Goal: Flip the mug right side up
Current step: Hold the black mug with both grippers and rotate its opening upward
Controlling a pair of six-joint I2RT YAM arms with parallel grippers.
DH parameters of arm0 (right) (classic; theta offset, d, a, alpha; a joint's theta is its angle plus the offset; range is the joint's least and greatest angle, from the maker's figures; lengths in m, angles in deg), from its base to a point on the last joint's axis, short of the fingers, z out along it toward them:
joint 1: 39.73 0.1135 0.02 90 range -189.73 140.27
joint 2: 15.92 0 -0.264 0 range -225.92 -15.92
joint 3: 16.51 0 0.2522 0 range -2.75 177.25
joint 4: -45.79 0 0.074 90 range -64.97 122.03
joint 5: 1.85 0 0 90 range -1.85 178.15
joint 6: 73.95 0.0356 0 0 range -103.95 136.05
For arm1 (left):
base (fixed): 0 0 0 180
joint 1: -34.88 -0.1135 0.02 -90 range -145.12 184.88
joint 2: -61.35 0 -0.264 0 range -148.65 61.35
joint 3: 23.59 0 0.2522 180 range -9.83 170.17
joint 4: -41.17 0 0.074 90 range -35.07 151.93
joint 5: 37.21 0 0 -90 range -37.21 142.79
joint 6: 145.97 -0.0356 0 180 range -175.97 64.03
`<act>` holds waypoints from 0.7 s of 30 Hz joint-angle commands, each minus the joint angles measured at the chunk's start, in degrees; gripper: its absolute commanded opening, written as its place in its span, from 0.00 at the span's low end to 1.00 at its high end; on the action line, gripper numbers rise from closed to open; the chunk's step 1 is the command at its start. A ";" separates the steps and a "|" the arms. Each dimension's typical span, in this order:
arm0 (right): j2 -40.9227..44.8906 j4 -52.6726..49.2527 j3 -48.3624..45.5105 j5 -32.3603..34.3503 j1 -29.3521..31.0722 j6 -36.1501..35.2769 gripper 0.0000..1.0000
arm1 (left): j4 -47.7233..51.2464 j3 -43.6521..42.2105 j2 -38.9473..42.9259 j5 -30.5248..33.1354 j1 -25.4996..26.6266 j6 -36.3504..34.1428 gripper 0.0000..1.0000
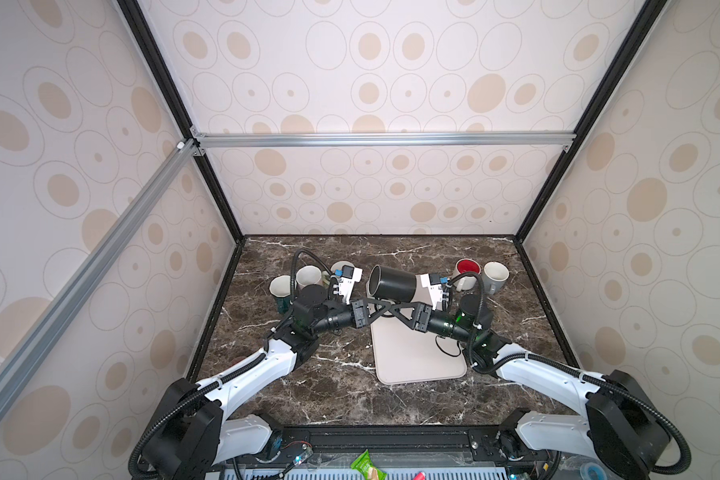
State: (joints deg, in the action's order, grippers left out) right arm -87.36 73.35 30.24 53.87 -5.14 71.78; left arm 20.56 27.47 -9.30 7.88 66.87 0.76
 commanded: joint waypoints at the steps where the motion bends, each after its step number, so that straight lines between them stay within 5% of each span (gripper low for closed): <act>1: -0.87 8.04 1.22 -1.60 -0.49 2.07 0.41 | -10.56 -0.01 -0.33 -3.22 -0.38 2.92 0.00; 12: -4.28 14.54 2.60 -4.67 -0.49 4.89 0.31 | -12.56 -0.46 -2.55 -5.97 -0.41 3.80 0.00; 21: -3.91 15.69 3.04 -5.93 -0.57 5.23 0.07 | -11.35 -1.21 -2.93 -5.42 -0.35 2.74 0.00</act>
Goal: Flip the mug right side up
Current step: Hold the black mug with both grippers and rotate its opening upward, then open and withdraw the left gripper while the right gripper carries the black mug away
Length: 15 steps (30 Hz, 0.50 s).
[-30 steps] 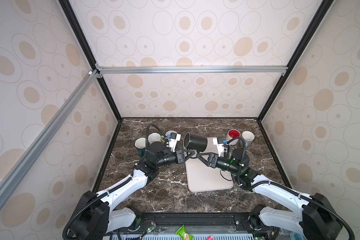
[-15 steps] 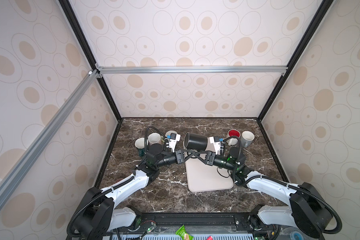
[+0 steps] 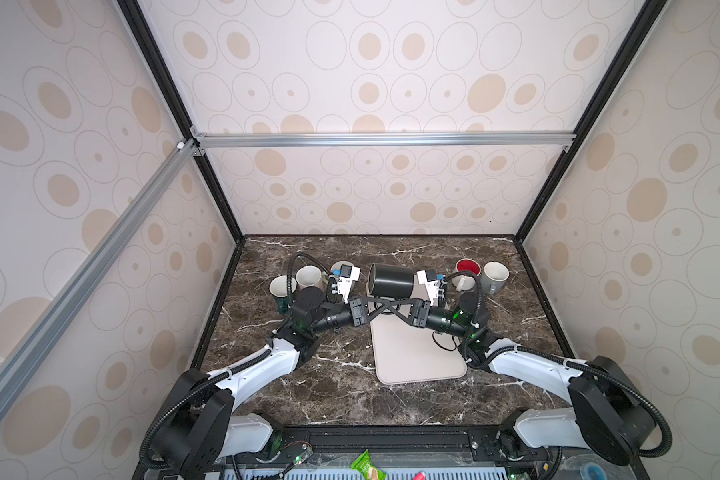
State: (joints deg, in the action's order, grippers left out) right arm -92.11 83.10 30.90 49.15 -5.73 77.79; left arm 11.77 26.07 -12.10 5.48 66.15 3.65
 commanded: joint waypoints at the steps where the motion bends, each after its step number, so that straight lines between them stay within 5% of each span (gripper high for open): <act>1: 1.02 5.32 2.34 -1.04 0.05 -0.85 0.05 | -1.94 0.21 -0.04 -2.73 0.34 -0.51 0.00; 8: 2.30 3.58 1.12 0.45 0.06 -0.70 0.00 | 9.00 2.08 2.20 1.89 0.33 -7.11 0.00; 9: 2.70 2.62 0.79 1.44 0.02 -0.64 0.00 | 10.26 2.33 2.62 2.49 0.37 -7.92 0.14; 11: 3.60 0.01 0.30 3.42 0.03 -1.15 0.00 | 12.54 2.78 2.95 3.47 0.36 -9.04 0.74; 12: 4.03 -1.11 -0.13 4.44 0.04 -1.59 0.00 | 13.91 3.16 3.04 4.39 0.30 -10.26 0.94; 15: 5.17 -1.72 -2.30 7.75 0.07 -2.00 0.00 | 16.21 3.13 3.01 6.79 0.30 -11.42 0.98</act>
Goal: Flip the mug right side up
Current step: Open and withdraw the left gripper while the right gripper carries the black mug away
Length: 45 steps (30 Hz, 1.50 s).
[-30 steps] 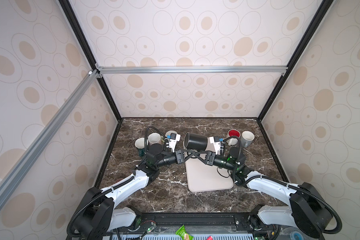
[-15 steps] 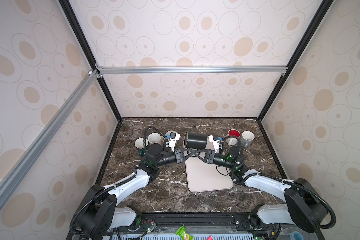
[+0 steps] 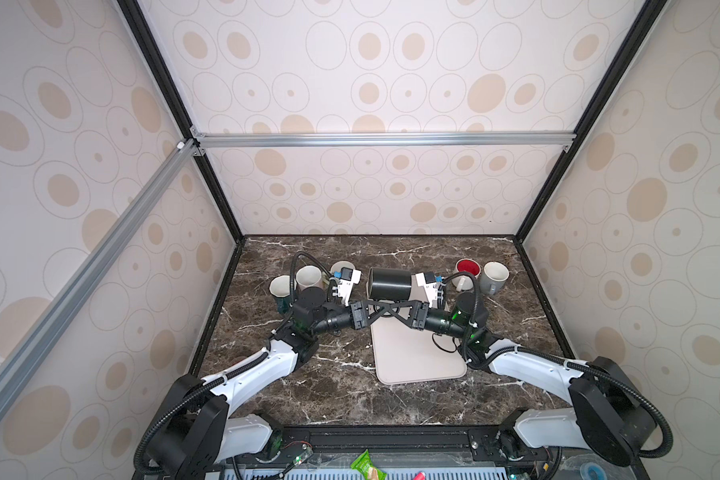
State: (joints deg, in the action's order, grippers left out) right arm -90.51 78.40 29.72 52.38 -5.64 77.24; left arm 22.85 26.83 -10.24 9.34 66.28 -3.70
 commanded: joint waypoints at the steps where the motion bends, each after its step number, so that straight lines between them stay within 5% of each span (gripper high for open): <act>1: 3.88 2.79 -1.71 5.49 0.00 -1.51 0.00 | 5.10 2.24 1.03 3.22 0.19 -3.92 0.98; 17: 12.79 -13.93 -4.72 13.83 -0.06 -8.59 0.00 | 7.04 1.35 -0.06 7.97 0.24 -4.42 0.98; 31: 29.93 -33.90 -8.54 23.49 -0.23 -12.62 0.00 | 8.91 -1.46 2.42 11.36 0.21 -4.18 0.98; 38: 36.64 -54.06 -3.18 34.10 -0.46 -15.34 0.00 | 12.91 -2.32 3.39 14.99 0.23 -6.23 0.98; 45: 34.18 -72.91 8.40 47.14 -0.51 -20.13 0.00 | 14.53 -4.40 5.75 20.57 0.17 -9.69 0.98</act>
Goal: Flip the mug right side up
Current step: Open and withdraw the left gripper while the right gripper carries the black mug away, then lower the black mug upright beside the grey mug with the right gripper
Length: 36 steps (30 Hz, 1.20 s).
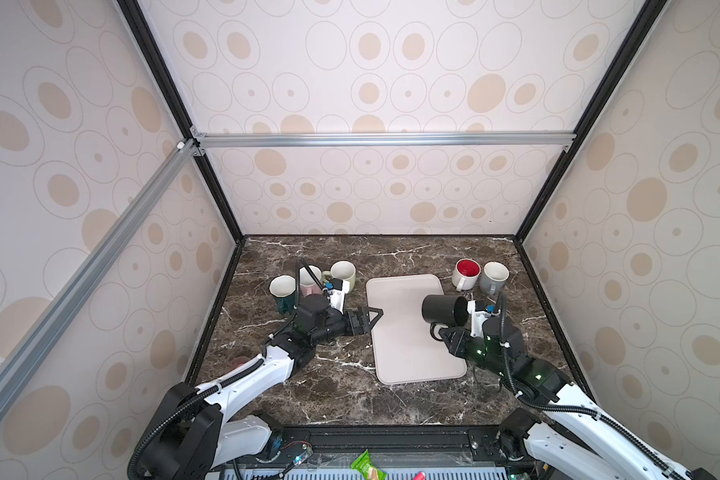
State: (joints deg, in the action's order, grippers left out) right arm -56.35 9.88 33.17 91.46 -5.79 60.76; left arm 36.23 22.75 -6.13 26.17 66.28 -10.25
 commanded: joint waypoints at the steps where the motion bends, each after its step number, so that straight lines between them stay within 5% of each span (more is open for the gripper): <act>1: -0.61 -5.48 6.05 9.51 -0.53 -4.17 0.00 | 1.53 -0.49 1.82 4.52 0.19 -3.75 0.98; 12: -11.03 -12.44 17.82 20.36 -5.32 -9.41 0.00 | -2.02 -6.40 2.52 11.92 0.16 -7.83 0.98; 36: -26.52 -10.30 22.30 17.91 -33.31 -13.27 0.00 | -13.71 -15.56 3.85 12.55 0.55 -10.89 0.98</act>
State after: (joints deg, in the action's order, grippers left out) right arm -82.16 -4.57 54.11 108.51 -37.16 47.67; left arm 24.71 7.58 -3.27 37.74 66.52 -19.83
